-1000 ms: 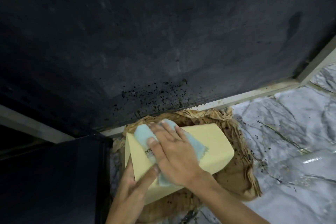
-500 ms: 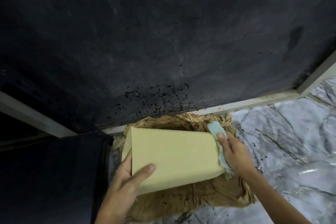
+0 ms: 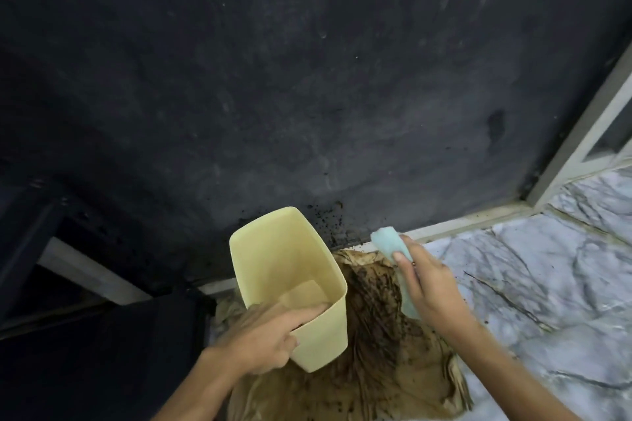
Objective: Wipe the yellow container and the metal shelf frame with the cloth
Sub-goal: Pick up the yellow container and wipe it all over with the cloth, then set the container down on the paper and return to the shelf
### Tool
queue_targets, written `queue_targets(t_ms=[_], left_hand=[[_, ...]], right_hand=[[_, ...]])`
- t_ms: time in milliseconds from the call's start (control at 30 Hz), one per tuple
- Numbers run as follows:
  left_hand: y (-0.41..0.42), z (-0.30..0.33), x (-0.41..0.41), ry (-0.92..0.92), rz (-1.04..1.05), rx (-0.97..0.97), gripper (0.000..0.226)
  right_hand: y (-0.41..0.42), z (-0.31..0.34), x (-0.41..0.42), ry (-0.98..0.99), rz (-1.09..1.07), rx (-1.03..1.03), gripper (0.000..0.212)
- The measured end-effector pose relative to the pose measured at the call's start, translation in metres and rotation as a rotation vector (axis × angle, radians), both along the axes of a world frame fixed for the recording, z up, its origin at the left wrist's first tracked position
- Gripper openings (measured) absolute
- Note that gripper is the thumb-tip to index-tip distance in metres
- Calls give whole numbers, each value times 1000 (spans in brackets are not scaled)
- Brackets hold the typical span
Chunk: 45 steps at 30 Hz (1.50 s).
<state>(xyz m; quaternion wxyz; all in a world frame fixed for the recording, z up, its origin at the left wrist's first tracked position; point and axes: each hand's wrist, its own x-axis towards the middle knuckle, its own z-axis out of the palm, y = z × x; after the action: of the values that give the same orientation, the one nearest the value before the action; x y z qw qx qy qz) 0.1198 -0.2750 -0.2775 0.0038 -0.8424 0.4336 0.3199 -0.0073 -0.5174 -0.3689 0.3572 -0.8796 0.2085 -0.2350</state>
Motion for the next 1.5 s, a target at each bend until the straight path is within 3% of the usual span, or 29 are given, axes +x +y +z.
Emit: queue_targets(t_ms=[533, 767, 900, 967, 1033, 1100, 1233, 1300, 1367, 1500], left_hand=[[9, -14, 14, -91, -226, 90, 72], [53, -3, 11, -95, 41, -179, 91], [103, 56, -16, -137, 342, -562, 87], [139, 98, -50, -260, 480, -775, 80], [180, 142, -88, -504, 562, -978, 68], [213, 185, -119, -669, 650, -1149, 75], [252, 250, -151, -766, 713, -1402, 90], [262, 273, -149, -910, 681, -1364, 94], [263, 283, -134, -1121, 667, -1197, 101], [253, 269, -95, -1281, 635, -1126, 113]], right_hand=[[41, 13, -10, 20, 69, 15, 40], [58, 51, -19, 29, 122, -49, 42], [72, 93, -22, 39, 160, -26, 45], [82, 118, -20, 26, 187, -34, 45], [95, 143, -14, -10, 221, -60, 44], [112, 167, -4, -42, 257, -80, 47], [158, 210, 28, -98, 378, -93, 50], [187, 232, 54, -145, 437, -97, 48], [222, 252, 82, -202, 500, -106, 44], [298, 294, 141, -341, 597, -190, 44]])
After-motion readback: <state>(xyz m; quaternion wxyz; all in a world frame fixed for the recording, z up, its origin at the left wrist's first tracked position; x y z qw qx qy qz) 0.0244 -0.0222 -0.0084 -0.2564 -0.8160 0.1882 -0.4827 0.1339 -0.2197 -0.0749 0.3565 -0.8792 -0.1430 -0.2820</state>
